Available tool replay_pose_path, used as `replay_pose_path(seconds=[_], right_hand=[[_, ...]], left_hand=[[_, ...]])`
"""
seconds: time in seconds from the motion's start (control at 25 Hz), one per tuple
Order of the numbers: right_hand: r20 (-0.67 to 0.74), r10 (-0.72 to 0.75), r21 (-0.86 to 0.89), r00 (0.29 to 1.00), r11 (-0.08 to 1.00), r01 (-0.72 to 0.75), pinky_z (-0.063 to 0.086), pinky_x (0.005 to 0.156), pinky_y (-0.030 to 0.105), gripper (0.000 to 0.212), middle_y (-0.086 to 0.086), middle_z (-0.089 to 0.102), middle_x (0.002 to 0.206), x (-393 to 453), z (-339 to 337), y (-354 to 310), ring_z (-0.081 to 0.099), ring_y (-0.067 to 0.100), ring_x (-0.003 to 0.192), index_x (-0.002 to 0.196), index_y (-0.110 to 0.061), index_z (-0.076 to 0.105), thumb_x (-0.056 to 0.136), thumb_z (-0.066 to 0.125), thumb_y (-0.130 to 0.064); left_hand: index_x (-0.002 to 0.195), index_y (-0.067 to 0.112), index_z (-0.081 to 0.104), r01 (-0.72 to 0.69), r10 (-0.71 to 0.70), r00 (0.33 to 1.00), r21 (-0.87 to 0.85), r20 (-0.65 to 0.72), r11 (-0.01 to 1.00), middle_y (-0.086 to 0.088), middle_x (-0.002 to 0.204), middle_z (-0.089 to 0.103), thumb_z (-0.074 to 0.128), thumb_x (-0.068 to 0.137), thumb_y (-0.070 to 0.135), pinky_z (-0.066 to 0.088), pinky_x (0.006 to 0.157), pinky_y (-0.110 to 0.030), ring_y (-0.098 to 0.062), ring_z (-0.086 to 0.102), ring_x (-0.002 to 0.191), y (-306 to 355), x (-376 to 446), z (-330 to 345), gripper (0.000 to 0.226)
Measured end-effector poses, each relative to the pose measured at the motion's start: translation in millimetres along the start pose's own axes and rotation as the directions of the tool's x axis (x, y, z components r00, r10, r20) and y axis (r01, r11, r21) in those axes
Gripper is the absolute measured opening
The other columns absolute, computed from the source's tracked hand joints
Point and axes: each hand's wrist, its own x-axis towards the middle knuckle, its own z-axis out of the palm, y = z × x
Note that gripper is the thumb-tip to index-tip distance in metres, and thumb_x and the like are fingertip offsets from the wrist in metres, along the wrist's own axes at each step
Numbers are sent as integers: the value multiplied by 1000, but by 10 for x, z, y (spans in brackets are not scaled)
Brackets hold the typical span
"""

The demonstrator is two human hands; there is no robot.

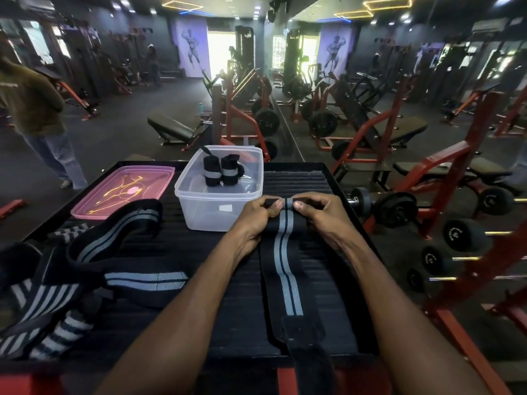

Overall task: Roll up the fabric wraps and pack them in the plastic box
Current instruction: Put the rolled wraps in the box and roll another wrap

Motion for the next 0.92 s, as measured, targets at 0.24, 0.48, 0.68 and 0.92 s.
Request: replay_pose_path(seconds=[0.24,0.48,0.68,0.92], right_hand=[[21,-44,-12,999,999,44,57,85,29,26,7,76,105,4,-13,17,72,17,99,106,-5,77,83,71,7],[30,-61,-119,998,991,64,54,64,20,15,7,76,97,19,-7,44,70,5,81,103,-5,76,89,70,-4],[36,-115,-136,993,984,119,52,70,12,25,5,75,98,18,-38,33,69,-4,81,106,-1,75,83,72,8],[50,49,-140,998,989,-42,55,58,22,13,-6,71,82,27,-49,67,62,-4,61,103,-10,76,92,71,-12]], left_hand=[[98,8,73,-16,17,999,7,-44,1000,-13,93,78,67,94,21,59,83,-32,-25,75,90,-27,-7,30,16],[99,8,72,-82,88,994,81,-64,993,-10,97,77,67,93,14,57,81,-26,-22,73,94,-79,35,15,10],[98,9,75,-54,64,996,158,-63,986,-8,94,78,70,91,32,58,89,-35,-22,74,93,-135,55,12,24],[94,14,73,-91,110,989,181,-98,979,-3,93,76,70,91,13,56,82,-26,-15,70,87,-144,58,6,5]])
